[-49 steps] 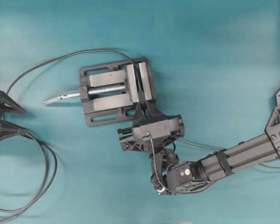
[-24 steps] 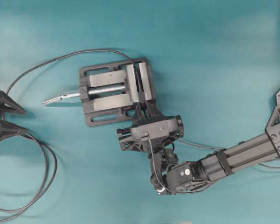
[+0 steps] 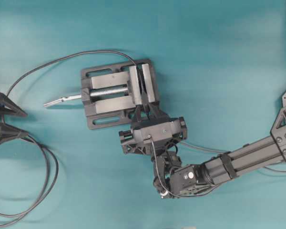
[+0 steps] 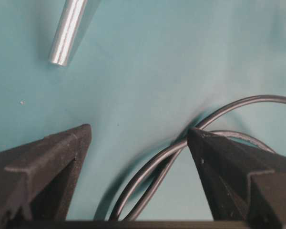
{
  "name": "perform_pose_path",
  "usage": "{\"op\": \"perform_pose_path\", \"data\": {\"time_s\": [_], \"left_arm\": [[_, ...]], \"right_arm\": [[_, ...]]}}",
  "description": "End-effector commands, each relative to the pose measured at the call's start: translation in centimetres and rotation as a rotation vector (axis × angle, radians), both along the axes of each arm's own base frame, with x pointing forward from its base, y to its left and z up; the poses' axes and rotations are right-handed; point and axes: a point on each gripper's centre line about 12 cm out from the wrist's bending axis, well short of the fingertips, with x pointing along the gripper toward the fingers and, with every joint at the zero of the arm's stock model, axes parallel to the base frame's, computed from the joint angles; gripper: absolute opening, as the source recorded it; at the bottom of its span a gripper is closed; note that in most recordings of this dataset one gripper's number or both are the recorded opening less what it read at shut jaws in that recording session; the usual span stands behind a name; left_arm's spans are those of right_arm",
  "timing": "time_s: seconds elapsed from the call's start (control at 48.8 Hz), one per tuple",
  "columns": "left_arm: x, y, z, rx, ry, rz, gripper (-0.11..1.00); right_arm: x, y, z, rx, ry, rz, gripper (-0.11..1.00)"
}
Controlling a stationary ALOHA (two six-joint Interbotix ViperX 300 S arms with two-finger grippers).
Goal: Insert the USB cable into the fixed female connector.
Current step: 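Push the plug with the right gripper into the female USB port, then open the right gripper and withdraw it to the right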
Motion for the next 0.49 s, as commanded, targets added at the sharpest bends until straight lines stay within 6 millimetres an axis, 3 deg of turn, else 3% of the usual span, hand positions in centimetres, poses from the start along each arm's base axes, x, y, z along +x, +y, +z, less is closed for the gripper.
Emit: {"op": "perform_pose_path", "data": {"time_s": [0.0, 0.472], "left_arm": [[0.3, 0.0, 0.3, -0.006, -0.009, 0.006, 1.0], [0.3, 0.0, 0.4, -0.005, -0.01, 0.005, 1.0]], "right_arm": [[0.4, -0.4, 1.8, -0.003, -0.041, -0.003, 0.51], [-0.5, 3.3, 2.4, 0.019, -0.043, 0.094, 0.51]]}}
